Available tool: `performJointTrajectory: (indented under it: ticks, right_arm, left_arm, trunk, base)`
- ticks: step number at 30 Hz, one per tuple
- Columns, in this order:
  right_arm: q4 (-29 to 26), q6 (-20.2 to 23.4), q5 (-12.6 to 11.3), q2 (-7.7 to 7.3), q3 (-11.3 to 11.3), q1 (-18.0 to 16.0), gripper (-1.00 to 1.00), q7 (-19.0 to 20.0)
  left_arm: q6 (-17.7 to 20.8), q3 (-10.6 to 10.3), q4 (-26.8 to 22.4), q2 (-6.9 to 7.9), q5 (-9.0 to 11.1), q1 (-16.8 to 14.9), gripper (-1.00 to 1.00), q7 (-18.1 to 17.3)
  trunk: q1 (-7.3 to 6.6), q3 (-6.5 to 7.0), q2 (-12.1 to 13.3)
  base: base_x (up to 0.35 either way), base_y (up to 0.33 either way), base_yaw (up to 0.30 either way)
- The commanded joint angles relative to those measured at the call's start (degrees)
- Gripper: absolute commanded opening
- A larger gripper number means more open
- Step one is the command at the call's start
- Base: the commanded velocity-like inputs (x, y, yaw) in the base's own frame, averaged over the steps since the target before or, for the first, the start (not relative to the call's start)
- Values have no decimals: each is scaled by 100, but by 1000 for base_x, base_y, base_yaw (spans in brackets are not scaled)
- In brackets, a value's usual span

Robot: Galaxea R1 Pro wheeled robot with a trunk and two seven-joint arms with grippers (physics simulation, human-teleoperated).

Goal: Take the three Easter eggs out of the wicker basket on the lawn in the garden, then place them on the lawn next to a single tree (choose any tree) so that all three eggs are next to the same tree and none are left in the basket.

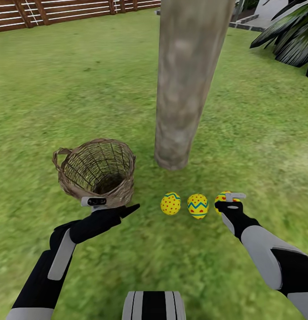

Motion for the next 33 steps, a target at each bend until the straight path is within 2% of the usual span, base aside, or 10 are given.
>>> performJointTrajectory:
  ticks: [1,7,23,33]
  right_arm:
    - [-10,38,60,5,-31,-1,-100,1]
    - [49,63,56,18,-27,-3,-100,3]
    - [-7,47,63,34,-33,-1,-100,-36]
    - [-10,21,63,33,-36,-1,-100,-41]
  left_arm:
    - [45,-2,3,-1,20,-2,100,3]
    - [45,0,0,-19,20,-2,100,-7]
    - [45,-1,0,-22,20,-2,100,-9]
    - [45,-1,0,-21,20,-2,100,-9]
  trunk:
    - [0,-3,-1]
    - [0,-3,-1]
    - [26,-225,-15]
    - [34,-291,-19]
  base:
    - [220,0,0]
    - [37,0,0]
    - [0,0,0]
    - [0,0,0]
